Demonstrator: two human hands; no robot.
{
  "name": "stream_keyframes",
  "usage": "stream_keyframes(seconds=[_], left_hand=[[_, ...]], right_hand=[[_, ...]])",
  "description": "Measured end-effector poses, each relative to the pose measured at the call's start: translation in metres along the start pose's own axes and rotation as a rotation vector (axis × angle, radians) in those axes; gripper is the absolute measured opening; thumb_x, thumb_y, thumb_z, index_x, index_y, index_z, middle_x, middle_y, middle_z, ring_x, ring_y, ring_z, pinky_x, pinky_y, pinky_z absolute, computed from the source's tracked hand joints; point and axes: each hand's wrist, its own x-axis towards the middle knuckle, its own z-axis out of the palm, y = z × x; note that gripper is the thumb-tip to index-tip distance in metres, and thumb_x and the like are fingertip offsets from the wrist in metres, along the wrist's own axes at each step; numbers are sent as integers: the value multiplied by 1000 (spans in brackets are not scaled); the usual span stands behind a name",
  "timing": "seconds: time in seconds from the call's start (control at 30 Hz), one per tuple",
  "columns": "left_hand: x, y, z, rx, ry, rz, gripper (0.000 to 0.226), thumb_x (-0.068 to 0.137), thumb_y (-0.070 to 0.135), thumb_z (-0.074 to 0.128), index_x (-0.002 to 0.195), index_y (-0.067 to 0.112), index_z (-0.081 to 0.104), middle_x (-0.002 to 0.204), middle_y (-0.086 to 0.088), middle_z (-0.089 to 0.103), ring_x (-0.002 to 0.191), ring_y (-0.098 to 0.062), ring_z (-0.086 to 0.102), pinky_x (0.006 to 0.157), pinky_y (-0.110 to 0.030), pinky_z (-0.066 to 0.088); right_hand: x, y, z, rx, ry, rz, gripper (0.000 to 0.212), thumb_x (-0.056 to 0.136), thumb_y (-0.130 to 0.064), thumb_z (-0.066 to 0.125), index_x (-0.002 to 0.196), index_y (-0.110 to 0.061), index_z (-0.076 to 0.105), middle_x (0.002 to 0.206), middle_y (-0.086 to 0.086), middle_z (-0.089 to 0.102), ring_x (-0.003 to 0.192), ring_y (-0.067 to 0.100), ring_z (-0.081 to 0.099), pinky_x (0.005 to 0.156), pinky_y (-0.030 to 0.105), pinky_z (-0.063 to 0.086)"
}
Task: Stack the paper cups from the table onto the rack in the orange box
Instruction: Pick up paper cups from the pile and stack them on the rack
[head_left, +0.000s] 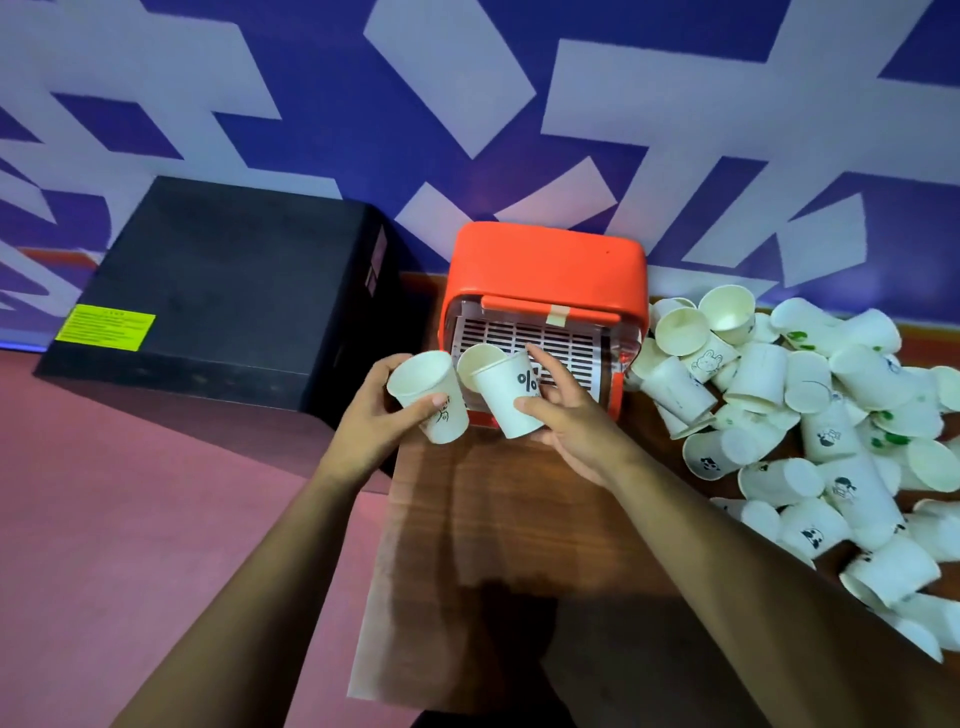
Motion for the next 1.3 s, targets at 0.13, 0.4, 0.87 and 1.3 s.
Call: stream_keyframes(seconds=[0.13,0.4,0.87,1.3], left_hand=[[17,1,7,-14,102,76,59,77,35,85,126,26,53,125,7,63,117,-9,61,100,-32,52],[41,-5,47,21,32,158,59,79,31,82,128,22,49,128,-1,56,121,-19,56,104,-43,49],[65,-27,59,520,2,167,85,79,40,80,151,19,40,143,-7,44,135,-22,36,110,-25,28],[53,9,37,-14,-184,157,67,87,39,71,147,20,49,145,1,57,135,-18,52,115,-48,40]], right_hand=[[12,-2,0,7,75,-37,67,91,-5,62,140,-45,41,124,13,61,111,26,64,92,47,55],[7,16,-29,-59,243,-17,80,66,-32,80,134,-55,44,127,11,60,113,24,64,98,46,53],[2,20,-36,-151,240,-61,80,64,-34,79,137,-34,44,122,0,68,112,16,65,97,47,53],[33,-2,15,-469,165,-284,69,77,-20,76,135,-33,41,128,-12,57,118,3,54,100,24,45]])
